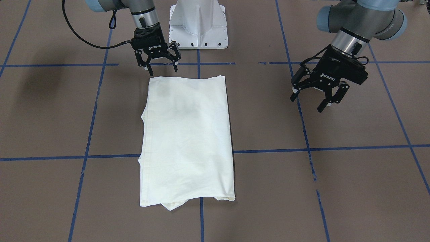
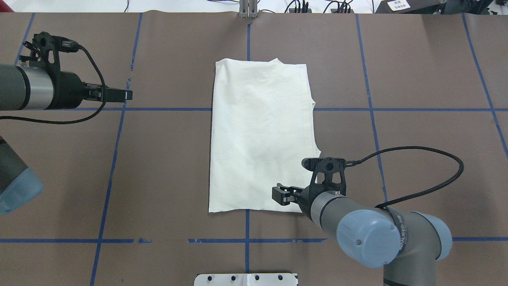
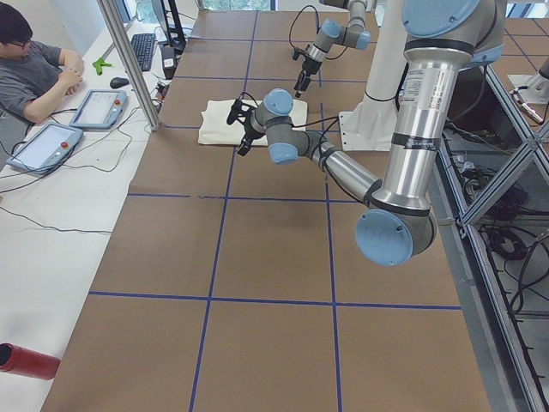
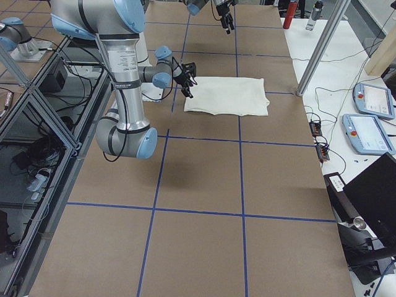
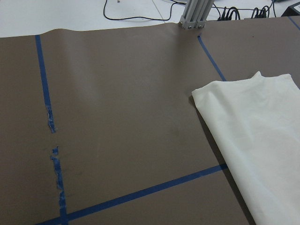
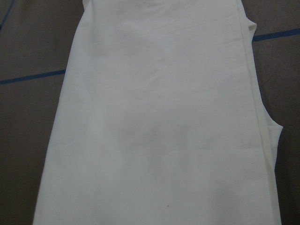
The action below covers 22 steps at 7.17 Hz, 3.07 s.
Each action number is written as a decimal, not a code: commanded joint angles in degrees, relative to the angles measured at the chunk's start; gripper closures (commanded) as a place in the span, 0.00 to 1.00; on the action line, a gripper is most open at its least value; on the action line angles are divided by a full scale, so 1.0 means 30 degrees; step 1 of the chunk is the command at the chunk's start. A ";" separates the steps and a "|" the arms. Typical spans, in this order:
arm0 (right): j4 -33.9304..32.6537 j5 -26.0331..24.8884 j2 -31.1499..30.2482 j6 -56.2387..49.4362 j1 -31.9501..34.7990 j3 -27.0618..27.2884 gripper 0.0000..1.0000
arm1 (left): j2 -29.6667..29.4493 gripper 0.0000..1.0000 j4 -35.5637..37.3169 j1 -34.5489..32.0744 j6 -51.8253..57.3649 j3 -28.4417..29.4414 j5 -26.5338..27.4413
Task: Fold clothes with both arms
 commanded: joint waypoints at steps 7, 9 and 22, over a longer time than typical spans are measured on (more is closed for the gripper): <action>0.6592 0.0274 -0.3593 0.4937 0.1826 -0.0855 0.00 | -0.1720 0.31 -0.0899 1.1618 -1.3380 0.1497 0.8598; 0.6621 0.0274 -0.3592 0.5025 0.1826 -0.0884 0.00 | -0.2862 0.32 -0.0899 1.1653 -1.4029 0.3081 0.8632; 0.6621 0.0157 -0.3622 0.5523 0.1797 -0.0913 0.00 | -0.3071 0.43 -0.0371 1.1683 -1.4093 0.3118 0.8486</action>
